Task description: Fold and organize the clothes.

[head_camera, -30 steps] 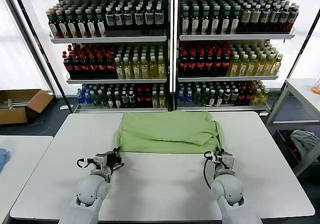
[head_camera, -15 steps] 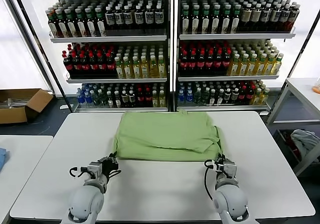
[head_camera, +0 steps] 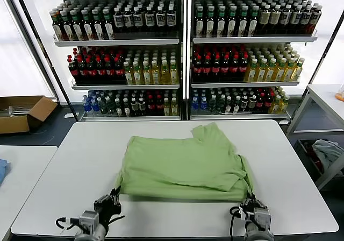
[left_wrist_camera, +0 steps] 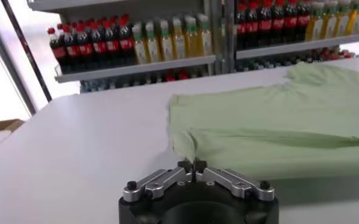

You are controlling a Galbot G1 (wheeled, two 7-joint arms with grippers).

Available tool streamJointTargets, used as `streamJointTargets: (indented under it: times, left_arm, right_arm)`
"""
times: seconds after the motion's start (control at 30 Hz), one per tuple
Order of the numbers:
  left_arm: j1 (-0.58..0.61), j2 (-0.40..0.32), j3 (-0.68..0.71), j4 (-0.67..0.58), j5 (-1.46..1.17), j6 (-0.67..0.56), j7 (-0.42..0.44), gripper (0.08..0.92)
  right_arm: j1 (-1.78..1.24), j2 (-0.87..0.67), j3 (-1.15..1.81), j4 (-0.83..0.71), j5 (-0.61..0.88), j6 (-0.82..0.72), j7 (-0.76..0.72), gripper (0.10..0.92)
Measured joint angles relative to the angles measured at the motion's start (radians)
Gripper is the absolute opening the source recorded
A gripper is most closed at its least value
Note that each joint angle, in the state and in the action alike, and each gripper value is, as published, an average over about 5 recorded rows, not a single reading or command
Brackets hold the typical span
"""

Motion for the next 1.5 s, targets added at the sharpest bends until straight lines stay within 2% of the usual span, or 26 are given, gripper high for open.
streamJointTargets:
  times: [0.1, 0.2, 0.43, 0.73, 0.93, 1.03, 1.5]
  left_arm:
    - [0.048, -0.006, 0.009, -0.006, 0.015, -0.010, 0.001, 0.093]
    - [0.086, -0.014, 0.020, -0.016, 0.029, -0.019, -0.001, 0.146]
    - [0.132, -0.033, 0.053, -0.054, 0.059, -0.035, -0.002, 0.351]
    - [0.113, -0.065, 0.060, -0.083, 0.088, -0.039, 0.005, 0.611]
    - [0.068, -0.069, 0.049, -0.080, 0.094, -0.027, 0.016, 0.775]
    - [0.043, -0.065, 0.043, -0.074, 0.089, -0.019, 0.021, 0.815]
    - [-0.042, -0.046, 0.025, -0.027, 0.062, 0.009, 0.037, 0.823]
  right_arm:
    - [-0.034, 0.002, -0.004, 0.019, -0.010, 0.001, 0.003, 0.251]
    - [-0.054, 0.005, -0.004, 0.036, -0.019, 0.002, 0.004, 0.337]
    - [-0.064, 0.015, 0.008, 0.056, -0.048, 0.002, -0.008, 0.537]
    - [0.003, 0.022, 0.038, 0.012, -0.078, 0.000, -0.033, 0.785]
    - [0.069, 0.021, 0.041, -0.040, -0.093, -0.002, -0.048, 0.822]
    - [0.105, 0.025, 0.038, -0.069, -0.096, -0.003, -0.052, 0.823]
    - [0.277, 0.051, -0.001, -0.209, -0.114, -0.004, -0.059, 0.823]
